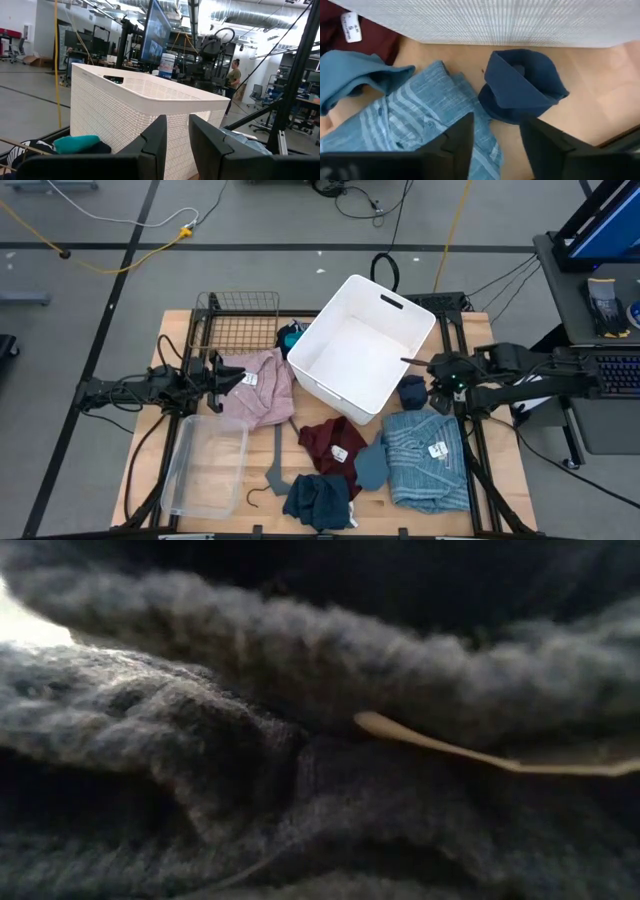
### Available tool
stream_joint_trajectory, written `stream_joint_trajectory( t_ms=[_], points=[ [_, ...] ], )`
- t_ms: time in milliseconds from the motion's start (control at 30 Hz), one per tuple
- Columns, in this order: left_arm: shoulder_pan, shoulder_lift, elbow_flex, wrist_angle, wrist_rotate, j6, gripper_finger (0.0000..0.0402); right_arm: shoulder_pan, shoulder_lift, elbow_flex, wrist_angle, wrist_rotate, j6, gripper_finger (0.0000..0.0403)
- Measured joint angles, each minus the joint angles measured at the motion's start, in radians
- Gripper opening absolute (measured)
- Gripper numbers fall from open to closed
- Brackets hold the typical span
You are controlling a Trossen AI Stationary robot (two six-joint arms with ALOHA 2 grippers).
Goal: Pick & Place Cloths
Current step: Put the dark blue sock into the transparent bin
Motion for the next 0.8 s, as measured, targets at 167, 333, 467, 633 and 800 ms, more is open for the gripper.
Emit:
stream_joint_trajectory(
  t_ms=[167, 333, 467, 633, 800],
  points=[
    [0.0, 0.0, 0.0, 0.0, 0.0, 0.0, 0.0081, 0.0, -0.03, -0.129, 0.102, 0.026, 0.054, 0.0198],
    [0.0, 0.0, 0.0, 0.0, 0.0, 0.0, 0.0081, 0.0, -0.048, -0.236, 0.205, 0.027, 0.109, 0.0205],
    [0.0, 0.0, 0.0, 0.0, 0.0, 0.0, 0.0081, 0.0, -0.059, -0.294, 0.247, 0.054, 0.123, 0.02],
    [0.0, 0.0, 0.0, 0.0, 0.0, 0.0, 0.0081, 0.0, -0.065, -0.322, 0.286, 0.129, 0.123, 0.0201],
    [0.0, 0.0, 0.0, 0.0, 0.0, 0.0, 0.0081, 0.0, -0.065, -0.338, 0.326, 0.134, 0.13, 0.0203]
  ],
)
